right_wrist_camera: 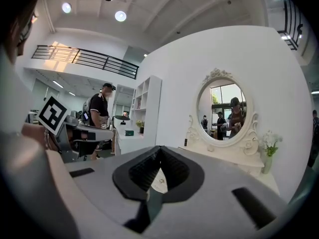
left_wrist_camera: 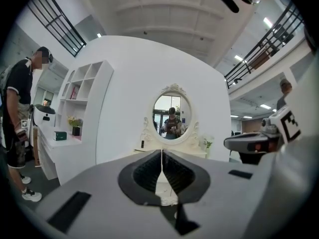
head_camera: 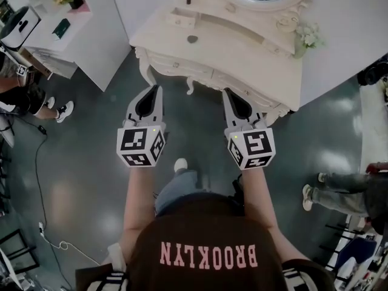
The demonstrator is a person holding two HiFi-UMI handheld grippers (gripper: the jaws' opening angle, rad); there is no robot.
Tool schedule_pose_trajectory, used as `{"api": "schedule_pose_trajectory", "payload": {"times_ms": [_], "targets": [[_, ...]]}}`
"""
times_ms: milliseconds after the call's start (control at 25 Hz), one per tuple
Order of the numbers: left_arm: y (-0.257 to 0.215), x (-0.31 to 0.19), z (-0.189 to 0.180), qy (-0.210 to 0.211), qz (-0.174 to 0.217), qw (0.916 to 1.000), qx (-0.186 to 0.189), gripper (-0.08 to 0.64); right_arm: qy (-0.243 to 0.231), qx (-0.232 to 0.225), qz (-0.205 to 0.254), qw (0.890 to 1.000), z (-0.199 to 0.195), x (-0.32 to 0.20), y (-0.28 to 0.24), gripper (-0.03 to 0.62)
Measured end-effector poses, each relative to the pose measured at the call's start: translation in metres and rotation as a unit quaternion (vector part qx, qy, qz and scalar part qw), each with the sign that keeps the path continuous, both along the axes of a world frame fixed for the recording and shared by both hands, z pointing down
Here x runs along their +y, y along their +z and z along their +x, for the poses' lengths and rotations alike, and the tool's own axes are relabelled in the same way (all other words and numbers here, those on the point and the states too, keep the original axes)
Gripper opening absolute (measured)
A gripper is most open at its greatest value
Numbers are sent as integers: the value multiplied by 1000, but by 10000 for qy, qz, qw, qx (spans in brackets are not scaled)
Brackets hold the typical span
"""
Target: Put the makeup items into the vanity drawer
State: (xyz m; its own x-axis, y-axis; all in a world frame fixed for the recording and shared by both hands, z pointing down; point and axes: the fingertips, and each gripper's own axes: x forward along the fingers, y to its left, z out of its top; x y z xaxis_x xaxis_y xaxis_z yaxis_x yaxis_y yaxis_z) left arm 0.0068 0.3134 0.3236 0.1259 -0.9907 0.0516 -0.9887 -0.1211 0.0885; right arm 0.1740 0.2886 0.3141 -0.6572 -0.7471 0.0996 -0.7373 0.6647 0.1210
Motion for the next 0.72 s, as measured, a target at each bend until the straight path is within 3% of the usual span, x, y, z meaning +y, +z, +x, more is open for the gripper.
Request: {"api": "schedule_pose_trajectory", "payload": {"times_ms": [360, 720], "targets": [[2, -75, -59, 110, -72, 9999, -34, 8, 166, 56, -147, 9997, -57, -78, 9, -2], [26, -128, -94, -70, -317, 9995, 53, 8, 181, 149, -412, 9989, -81, -143, 33, -2]]}}
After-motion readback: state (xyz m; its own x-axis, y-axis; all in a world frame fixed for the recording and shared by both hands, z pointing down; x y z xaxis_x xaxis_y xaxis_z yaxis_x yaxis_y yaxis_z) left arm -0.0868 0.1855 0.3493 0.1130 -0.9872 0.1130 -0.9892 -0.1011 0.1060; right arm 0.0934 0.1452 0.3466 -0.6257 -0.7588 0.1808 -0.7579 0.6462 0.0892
